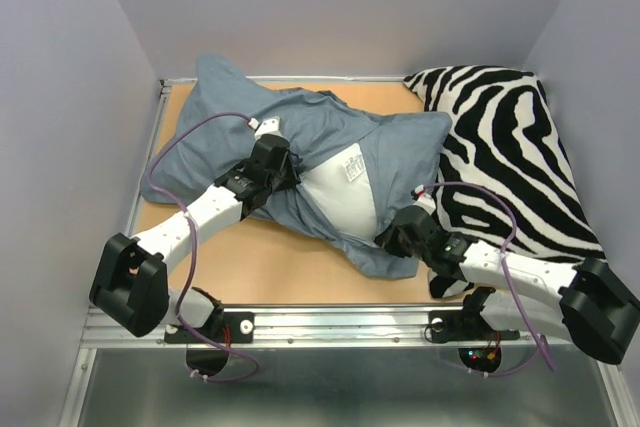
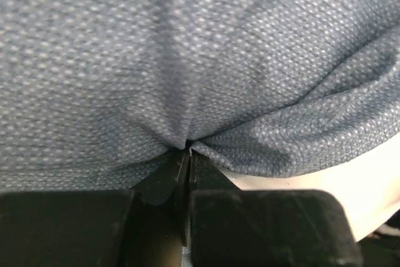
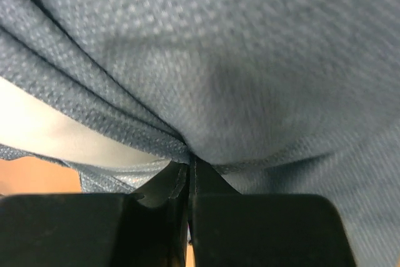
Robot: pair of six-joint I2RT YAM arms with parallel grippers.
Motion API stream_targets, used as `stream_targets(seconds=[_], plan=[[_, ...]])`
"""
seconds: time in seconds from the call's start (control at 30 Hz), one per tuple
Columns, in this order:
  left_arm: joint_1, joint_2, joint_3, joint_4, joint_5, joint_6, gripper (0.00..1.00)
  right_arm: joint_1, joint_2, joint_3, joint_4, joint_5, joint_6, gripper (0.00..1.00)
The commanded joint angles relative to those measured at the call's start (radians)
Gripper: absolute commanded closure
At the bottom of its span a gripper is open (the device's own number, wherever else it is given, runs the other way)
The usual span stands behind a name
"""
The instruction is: Remove the pillowcase from the pillow
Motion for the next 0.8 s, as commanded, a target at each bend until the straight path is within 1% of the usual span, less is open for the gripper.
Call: stream_targets(seconds=[0.0,0.03,0.07,0.17,0.2,0.27,0.3,0.37,0.47,0.5,0.53,0.6,0.63,0.67,0.7,0.73,0.77], plan=[[-0.049,-0.039,0.076,-0.057,-0.020,0.104,0.86,0.008,0.058,-0.096,0.197,-0.112,-0.030,0.99],[-0.064,-0.043,0.087,-0.072,-0.034,0.113,0.84,0.010,0.064,-0.092,0.220,-0.109,-0.038,0.99],[-0.076,-0.052,0.106,-0.097,-0.052,0.127,0.77,0.008,0.084,-0.079,0.240,-0.102,-0.059,0.99],[-0.115,-0.067,0.142,-0.128,-0.077,0.156,0.65,0.010,0.113,-0.058,0.250,-0.096,-0.084,0.99],[-0.124,-0.070,0.151,-0.132,-0.082,0.162,0.57,0.010,0.116,-0.050,0.251,-0.094,-0.093,0.99],[-0.151,-0.072,0.186,-0.157,-0.088,0.176,0.52,0.008,0.115,-0.038,0.253,-0.093,-0.095,0.99],[-0.162,-0.073,0.199,-0.161,-0.088,0.181,0.46,0.008,0.113,-0.036,0.253,-0.091,-0.095,0.99],[-0.204,-0.073,0.235,-0.177,-0.092,0.196,0.40,0.010,0.103,-0.036,0.253,-0.089,-0.089,1.00],[-0.257,-0.063,0.297,-0.213,-0.108,0.210,0.37,0.008,0.092,-0.036,0.251,-0.096,-0.084,0.99],[-0.298,-0.058,0.312,-0.221,-0.117,0.215,0.36,0.008,0.087,-0.036,0.251,-0.096,-0.080,0.99],[-0.320,-0.049,0.336,-0.244,-0.150,0.209,0.36,0.010,0.084,-0.035,0.251,-0.096,-0.080,1.00],[-0.374,-0.041,0.351,-0.264,-0.200,0.169,0.34,0.008,0.075,-0.035,0.251,-0.094,-0.076,1.00],[-0.392,-0.038,0.349,-0.272,-0.221,0.117,0.31,0.008,0.066,-0.033,0.250,-0.096,-0.076,0.99],[-0.414,-0.027,0.346,-0.278,-0.270,0.089,0.28,0.010,0.063,-0.035,0.251,-0.091,-0.076,1.00],[-0.437,-0.027,0.341,-0.275,-0.282,0.074,0.23,0.008,0.058,-0.033,0.250,-0.089,-0.076,0.99],[-0.483,-0.020,0.337,-0.270,-0.319,0.035,0.23,0.008,0.046,-0.033,0.250,-0.088,-0.076,0.99],[-0.500,-0.017,0.331,-0.264,-0.325,0.023,0.22,0.008,0.041,-0.033,0.248,-0.089,-0.076,0.99]])
